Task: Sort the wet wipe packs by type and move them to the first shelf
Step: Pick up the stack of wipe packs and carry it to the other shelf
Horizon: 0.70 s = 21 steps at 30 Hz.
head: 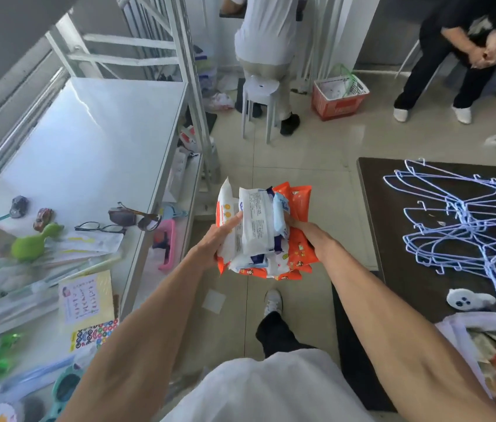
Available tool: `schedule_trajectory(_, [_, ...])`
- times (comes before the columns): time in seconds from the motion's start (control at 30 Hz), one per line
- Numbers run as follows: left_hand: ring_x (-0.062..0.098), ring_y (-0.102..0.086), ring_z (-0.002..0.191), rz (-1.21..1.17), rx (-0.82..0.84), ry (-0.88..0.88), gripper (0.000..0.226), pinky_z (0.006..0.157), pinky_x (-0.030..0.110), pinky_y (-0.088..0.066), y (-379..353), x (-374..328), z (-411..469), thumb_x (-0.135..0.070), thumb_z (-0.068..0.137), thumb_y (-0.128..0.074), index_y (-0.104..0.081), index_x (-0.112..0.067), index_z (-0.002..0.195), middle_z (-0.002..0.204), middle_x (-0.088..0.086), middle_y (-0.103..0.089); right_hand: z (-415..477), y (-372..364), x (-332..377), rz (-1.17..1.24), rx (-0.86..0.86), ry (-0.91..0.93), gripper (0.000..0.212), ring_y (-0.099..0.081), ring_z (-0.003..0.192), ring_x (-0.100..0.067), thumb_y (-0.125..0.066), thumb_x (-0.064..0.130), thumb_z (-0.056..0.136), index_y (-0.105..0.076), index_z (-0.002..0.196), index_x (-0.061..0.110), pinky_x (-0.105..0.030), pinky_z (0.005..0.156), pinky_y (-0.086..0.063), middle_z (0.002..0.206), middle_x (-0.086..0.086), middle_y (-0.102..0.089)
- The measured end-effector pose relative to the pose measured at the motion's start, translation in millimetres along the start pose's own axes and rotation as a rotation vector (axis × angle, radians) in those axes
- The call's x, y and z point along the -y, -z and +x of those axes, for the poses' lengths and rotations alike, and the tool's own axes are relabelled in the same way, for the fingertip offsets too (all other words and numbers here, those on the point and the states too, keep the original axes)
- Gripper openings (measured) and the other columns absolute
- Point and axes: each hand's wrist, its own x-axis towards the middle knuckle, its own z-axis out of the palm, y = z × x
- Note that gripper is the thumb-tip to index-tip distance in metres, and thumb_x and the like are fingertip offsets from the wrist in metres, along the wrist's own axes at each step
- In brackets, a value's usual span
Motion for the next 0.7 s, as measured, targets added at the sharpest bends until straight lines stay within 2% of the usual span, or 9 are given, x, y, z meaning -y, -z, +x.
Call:
schedule_trajectory(0.17, [0.042,-0.064,0.126,-0.005,-0.03,-0.011,0.087,0.107,0.066,-0.047,0.0,-62.8,75.6,-0.064,0.078,-0.079,-0.051,-0.018,0.146,0.139,0.016,-0.065,66.4,28.0,78.2,0.005,0.044,0.017,0.061,-0.077,0.097,-0.035,-0.078,0.059,0.08,-0.073,0.119,0.012,-0.046,0.085,-0.063,0.104,-0.014,-0.08])
schedule_trajectory(0.27, [0.042,-0.064,0.126,-0.016,-0.067,-0.037,0.077,0.107,0.065,-0.047,0.1,-100.1,121.8,-0.062,0.085,-0.074,-0.051,-0.019,0.146,0.139,0.015,-0.066,106.9,45.7,129.4,0.003,0.097,0.033,0.062,-0.078,0.098,-0.035,-0.079,0.059,0.08,-0.072,0.12,0.012,-0.045,0.085,-0.063,0.107,-0.014,-0.08])
schedule_trajectory(0.37, [0.041,-0.065,0.125,-0.048,-0.08,-0.057,0.067,0.105,0.065,-0.049,7.9,-127.8,154.6,-0.057,0.091,-0.068,-0.052,-0.02,0.145,0.138,0.014,-0.066,144.0,50.6,171.8,-0.028,0.148,0.046,0.067,-0.077,0.1,-0.036,-0.081,0.058,0.077,-0.07,0.124,0.012,-0.049,0.09,-0.062,0.11,-0.016,-0.079])
schedule_trajectory(0.47, [0.042,-0.065,0.123,-0.078,-0.137,-0.076,0.073,0.104,0.067,-0.049,19.2,-151.8,182.5,-0.06,0.086,-0.072,-0.053,-0.019,0.143,0.137,0.015,-0.067,182.7,50.5,207.2,-0.051,0.2,0.041,0.077,-0.075,0.105,-0.039,-0.086,0.059,0.069,-0.069,0.127,0.012,-0.057,0.1,-0.056,0.115,-0.018,-0.077])
schedule_trajectory(0.7, [0.042,-0.067,0.121,-0.102,-0.205,-0.119,0.079,0.102,0.066,-0.05,62.5,-203.5,252.8,-0.063,0.08,-0.077,-0.056,-0.018,0.141,0.135,0.015,-0.068,268.0,34.4,278.9,-0.075,0.272,0.048,0.071,-0.075,0.105,-0.038,-0.083,0.057,0.072,-0.07,0.126,0.012,-0.055,0.098,-0.057,0.115,-0.017,-0.077])
